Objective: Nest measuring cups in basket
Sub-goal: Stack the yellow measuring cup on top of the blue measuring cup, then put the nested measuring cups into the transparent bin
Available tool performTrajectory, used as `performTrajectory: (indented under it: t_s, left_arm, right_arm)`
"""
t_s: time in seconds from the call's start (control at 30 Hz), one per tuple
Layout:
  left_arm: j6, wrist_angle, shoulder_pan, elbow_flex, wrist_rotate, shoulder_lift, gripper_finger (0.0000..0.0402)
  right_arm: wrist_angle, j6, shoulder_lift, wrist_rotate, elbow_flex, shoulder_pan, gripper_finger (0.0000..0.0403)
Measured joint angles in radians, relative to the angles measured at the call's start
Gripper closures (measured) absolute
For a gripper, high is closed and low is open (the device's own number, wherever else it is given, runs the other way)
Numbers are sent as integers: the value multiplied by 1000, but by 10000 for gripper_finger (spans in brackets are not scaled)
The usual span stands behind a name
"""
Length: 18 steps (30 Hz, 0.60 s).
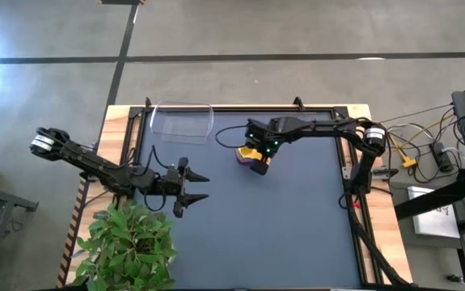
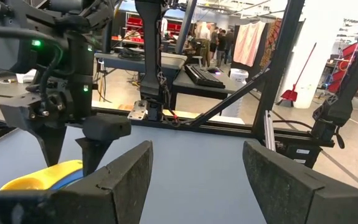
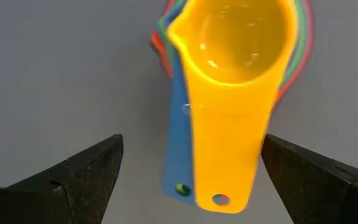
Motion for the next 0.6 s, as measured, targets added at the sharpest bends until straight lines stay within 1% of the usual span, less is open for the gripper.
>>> performTrajectory:
  t_s: [0.13,0.3,0.6]
  left_arm:
    - [0,0,0,0,0,0,169]
    - [0,0,0,0,0,0,169]
    - [0,0,0,0,0,0,169]
  right_arm:
    - [-1,8,0,105,0,19,37]
    - [0,12,0,192,0,43,37]
    - [7,19,0,204,-10,60,37]
